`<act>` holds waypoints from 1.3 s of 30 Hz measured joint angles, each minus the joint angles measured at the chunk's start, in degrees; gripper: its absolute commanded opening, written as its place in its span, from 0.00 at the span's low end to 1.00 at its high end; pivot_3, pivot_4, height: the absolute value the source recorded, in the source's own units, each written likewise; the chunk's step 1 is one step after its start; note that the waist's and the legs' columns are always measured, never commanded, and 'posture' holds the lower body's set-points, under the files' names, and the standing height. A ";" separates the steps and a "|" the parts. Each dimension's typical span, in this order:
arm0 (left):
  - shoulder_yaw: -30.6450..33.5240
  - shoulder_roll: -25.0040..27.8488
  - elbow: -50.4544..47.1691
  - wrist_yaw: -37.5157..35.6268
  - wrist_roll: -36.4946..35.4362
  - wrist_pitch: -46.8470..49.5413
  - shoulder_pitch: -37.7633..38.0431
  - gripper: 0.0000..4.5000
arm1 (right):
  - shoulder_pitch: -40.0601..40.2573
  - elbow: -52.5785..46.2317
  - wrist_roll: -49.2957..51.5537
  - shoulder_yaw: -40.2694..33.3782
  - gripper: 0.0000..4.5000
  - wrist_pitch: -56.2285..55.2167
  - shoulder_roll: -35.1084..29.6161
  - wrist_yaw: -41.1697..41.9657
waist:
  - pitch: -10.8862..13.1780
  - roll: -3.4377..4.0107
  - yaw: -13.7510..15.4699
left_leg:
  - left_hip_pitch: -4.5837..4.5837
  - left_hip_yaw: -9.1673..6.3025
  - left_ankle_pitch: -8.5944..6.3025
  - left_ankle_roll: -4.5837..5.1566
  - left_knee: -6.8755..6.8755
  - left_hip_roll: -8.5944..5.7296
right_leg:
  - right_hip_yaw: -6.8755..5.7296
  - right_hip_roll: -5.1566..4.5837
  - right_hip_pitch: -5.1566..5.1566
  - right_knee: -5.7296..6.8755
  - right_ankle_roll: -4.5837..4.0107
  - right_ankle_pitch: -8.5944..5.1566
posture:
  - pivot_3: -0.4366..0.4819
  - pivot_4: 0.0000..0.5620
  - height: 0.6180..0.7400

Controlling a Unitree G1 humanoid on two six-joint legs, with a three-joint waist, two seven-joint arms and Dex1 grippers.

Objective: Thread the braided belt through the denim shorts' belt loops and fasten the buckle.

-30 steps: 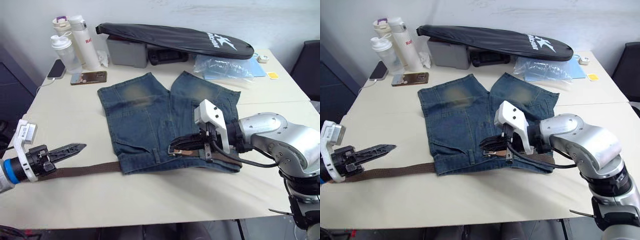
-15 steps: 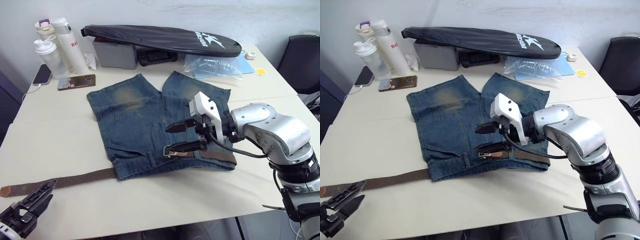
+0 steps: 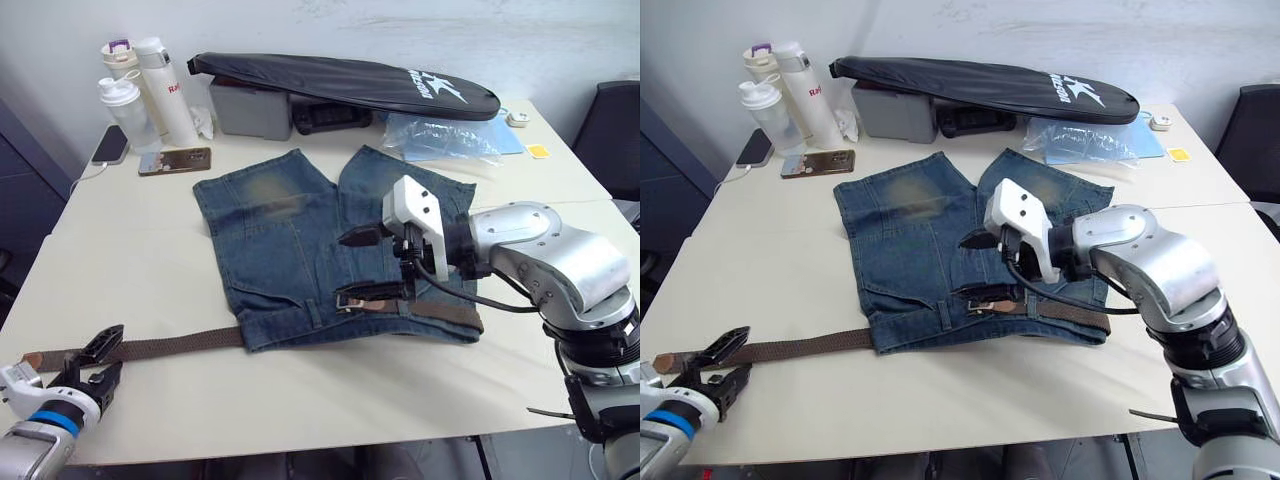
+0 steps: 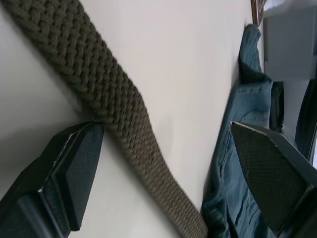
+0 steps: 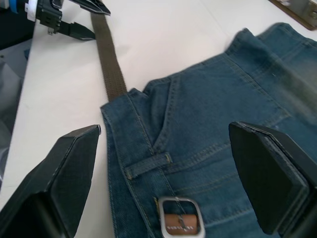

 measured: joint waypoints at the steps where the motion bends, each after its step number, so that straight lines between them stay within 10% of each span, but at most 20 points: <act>1: -0.73 -0.02 1.10 0.35 0.23 -0.95 -1.78 1.00 | 0.00 -0.13 0.01 -0.05 0.98 0.22 -0.05 -0.17 | -0.01 0.12 0.23 | 0.00 -0.04 0.08 -0.14 0.03 -0.01 | 0.00 0.01 -0.01 0.07 0.12 0.07 | 0.48 0.27 1.00; 5: -2.74 -0.71 3.97 1.01 1.00 -3.76 -6.53 1.00 | -0.05 -0.90 0.02 -0.86 0.98 1.29 -0.99 -0.70 | 0.02 0.27 1.21 | 0.00 -0.03 0.15 -0.21 0.07 -0.02 | 0.00 0.06 -0.01 0.09 0.46 0.25 | 0.48 0.27 1.00; 8: -3.72 -0.84 5.34 1.01 1.58 -4.71 -8.45 0.82 | -0.25 -1.40 0.02 -1.05 1.00 1.59 -1.43 -1.19 | -0.01 0.31 1.36 | 0.00 -0.04 0.16 -0.21 0.08 -0.05 | 0.01 0.05 0.00 0.08 0.58 0.31 | 0.48 0.27 1.00; 16: -6.64 -0.90 11.01 -1.53 8.17 -5.81 -14.22 0.02 | -0.01 -3.08 0.00 -2.57 1.00 2.98 -3.82 -2.93 | 0.05 0.16 1.60 | -0.08 -0.15 0.22 -0.25 0.08 -0.16 | 0.01 0.04 -0.02 0.08 0.72 0.39 | 0.48 0.27 1.00; 25: -18.41 7.23 11.85 -14.16 33.92 -3.70 -22.37 0.00 | 1.21 -4.91 0.02 -4.33 1.00 4.58 -4.64 -6.14 | 0.16 -0.18 1.27 | -0.10 -0.09 0.22 -0.35 -0.09 -0.22 | 0.01 0.05 -0.14 0.05 1.01 0.54 | 0.48 0.27 1.00; 39: -55.05 30.90 3.54 -42.67 111.50 -33.27 -37.52 0.00 | 5.08 -9.38 0.62 -8.99 1.00 8.02 -5.26 -11.96 | 0.15 -0.09 1.18 | -0.32 0.49 0.31 -0.51 -0.82 -0.08 | 0.30 0.14 -0.89 0.04 0.99 0.56 | 0.48 0.27 1.00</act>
